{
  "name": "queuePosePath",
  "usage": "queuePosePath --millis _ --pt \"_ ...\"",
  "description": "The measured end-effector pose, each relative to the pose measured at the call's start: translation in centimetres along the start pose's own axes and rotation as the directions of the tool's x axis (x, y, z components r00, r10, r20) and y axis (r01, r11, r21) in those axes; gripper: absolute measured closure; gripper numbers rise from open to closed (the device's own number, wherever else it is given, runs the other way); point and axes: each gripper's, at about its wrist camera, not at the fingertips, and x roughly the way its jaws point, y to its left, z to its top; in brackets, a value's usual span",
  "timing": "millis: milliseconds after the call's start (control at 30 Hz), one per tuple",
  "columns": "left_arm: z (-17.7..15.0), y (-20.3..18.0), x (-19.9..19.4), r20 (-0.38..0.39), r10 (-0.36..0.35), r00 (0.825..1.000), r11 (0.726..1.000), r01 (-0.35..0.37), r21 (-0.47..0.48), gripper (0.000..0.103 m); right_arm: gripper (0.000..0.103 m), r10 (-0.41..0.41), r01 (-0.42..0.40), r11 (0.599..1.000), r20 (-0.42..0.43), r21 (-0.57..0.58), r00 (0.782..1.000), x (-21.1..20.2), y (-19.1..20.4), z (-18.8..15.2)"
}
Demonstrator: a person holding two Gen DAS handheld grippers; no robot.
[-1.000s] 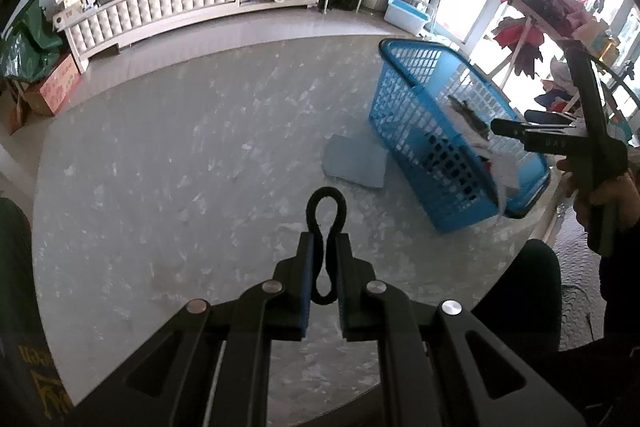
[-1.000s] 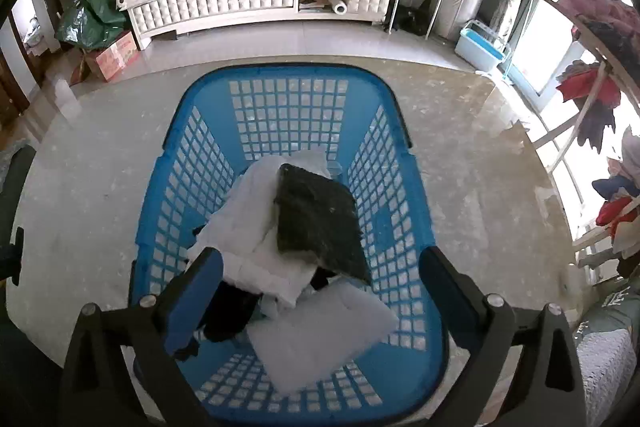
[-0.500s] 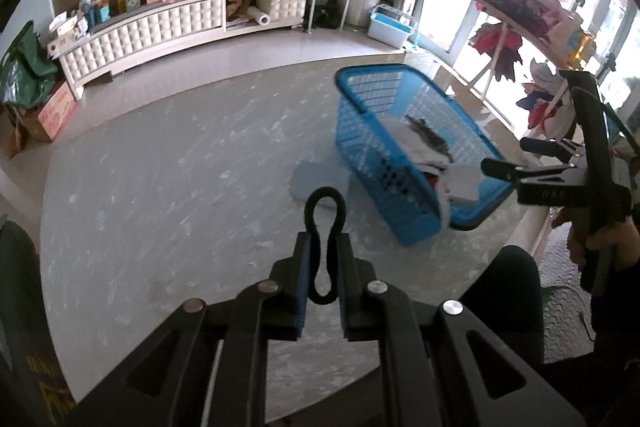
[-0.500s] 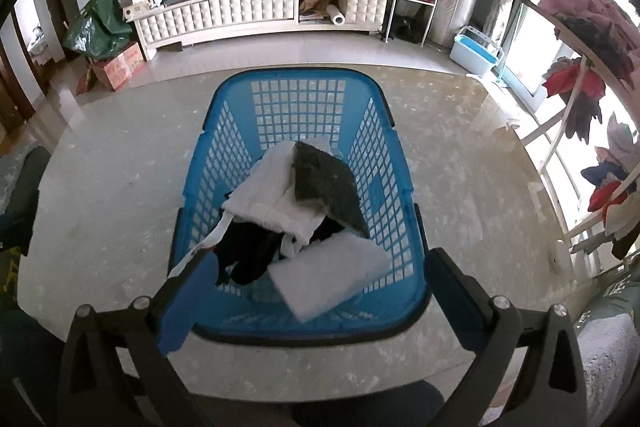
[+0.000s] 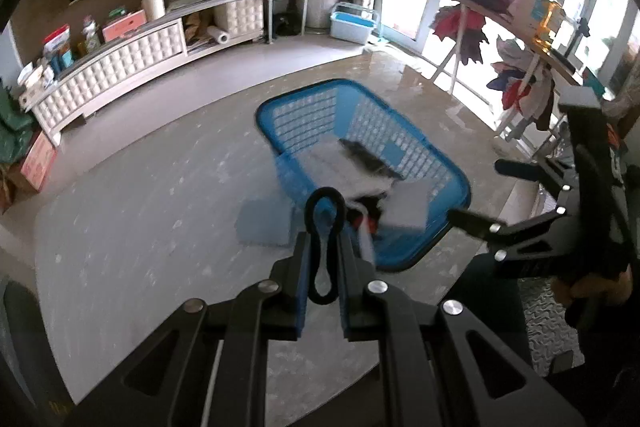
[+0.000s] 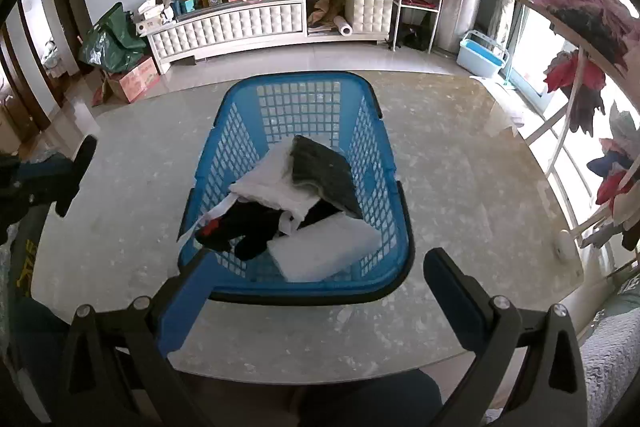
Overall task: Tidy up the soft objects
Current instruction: 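Carry the black ring into the basket and open the left tool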
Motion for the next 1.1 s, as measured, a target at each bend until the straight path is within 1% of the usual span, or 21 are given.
queuePosePath --millis 200,333,533,667,800,900,1000,1100 --pt "2.3 -1.9 1.5 -0.009 -0.028 1.0 0.998 0.028 0.056 0.094 0.0 0.008 -0.008 1.0 0.015 0.03 1.0 0.3 -1.2 -0.5" --pt "3.8 -2.6 2.9 -0.026 -0.053 0.998 0.996 0.054 0.077 0.094 0.0 0.013 -0.014 0.999 0.007 0.053 1.0 1.0 -2.2 -0.9" --pt "5.1 -3.2 5.4 -0.061 -0.075 0.995 0.993 0.08 0.091 0.094 0.0 0.02 -0.019 0.997 -0.001 0.071 1.0 1.8 -3.1 -1.1" --pt "6.0 -3.2 6.9 -0.074 -0.054 0.996 0.994 0.061 0.089 0.094 0.0 0.027 -0.026 0.996 -0.011 0.085 1.0 2.5 -3.5 -1.2" --pt "6.7 -3.1 8.6 -0.092 -0.063 0.994 0.993 0.072 0.09 0.094 0.0 0.029 -0.027 0.995 -0.018 0.098 0.999 2.9 -3.9 -1.0" --pt "7.1 -3.1 9.9 -0.11 -0.063 0.992 0.993 0.073 0.092 0.094 0.0 0.015 -0.013 0.996 -0.024 0.085 1.0 3.0 -3.7 -0.9" --pt "7.5 -2.9 11.0 -0.115 -0.053 0.992 0.994 0.064 0.09 0.093 0.0 0.026 -0.024 0.996 -0.023 0.088 0.999 3.2 -3.9 -1.0" --pt "7.6 -2.4 12.0 -0.126 -0.063 0.99 0.994 0.074 0.08 0.093 0.0 -0.001 0.002 0.997 -0.019 0.078 1.0 3.3 -3.9 -0.8"
